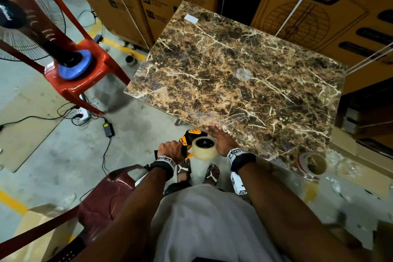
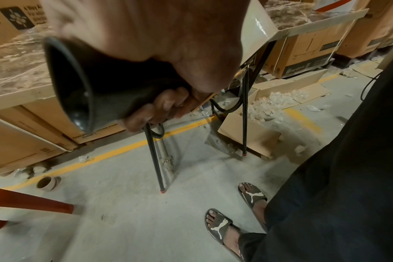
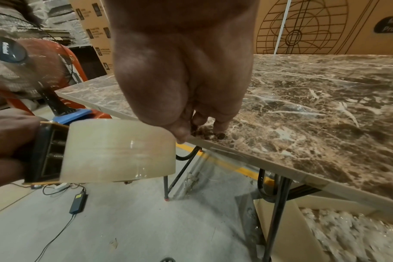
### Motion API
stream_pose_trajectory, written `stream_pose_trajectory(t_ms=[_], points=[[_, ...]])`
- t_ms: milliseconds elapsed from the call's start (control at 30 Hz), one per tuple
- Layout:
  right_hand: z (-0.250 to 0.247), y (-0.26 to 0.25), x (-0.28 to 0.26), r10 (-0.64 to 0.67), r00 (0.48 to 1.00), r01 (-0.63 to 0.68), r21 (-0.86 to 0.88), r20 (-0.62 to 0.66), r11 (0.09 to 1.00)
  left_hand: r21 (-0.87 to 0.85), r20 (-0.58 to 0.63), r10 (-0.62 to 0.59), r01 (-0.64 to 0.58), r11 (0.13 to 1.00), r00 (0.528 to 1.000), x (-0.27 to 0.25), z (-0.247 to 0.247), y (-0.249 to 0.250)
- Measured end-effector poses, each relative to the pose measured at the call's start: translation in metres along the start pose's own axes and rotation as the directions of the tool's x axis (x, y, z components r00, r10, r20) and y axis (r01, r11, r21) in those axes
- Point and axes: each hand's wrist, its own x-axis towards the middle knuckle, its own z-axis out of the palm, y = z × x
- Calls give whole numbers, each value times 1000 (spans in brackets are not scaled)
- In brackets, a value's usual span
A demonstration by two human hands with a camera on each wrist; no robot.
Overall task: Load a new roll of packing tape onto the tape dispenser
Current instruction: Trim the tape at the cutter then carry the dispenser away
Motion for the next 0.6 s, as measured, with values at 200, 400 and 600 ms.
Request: stream_pose_trajectory(t_ms=[200,400,600], points=[[-13,1,12,228,927,-171,203,-299,964,-7,-15,7,-7,1000,1000,-2,-1,-5],[-38,-10,10,345,837,-215,326,-424,921,-26,-15,17,-17,1000,1000,2,5,-2],[-31,-17,28,340,883,-231,332,-323,915,-10,-26,28,-28,1000,999,4,13,-2]])
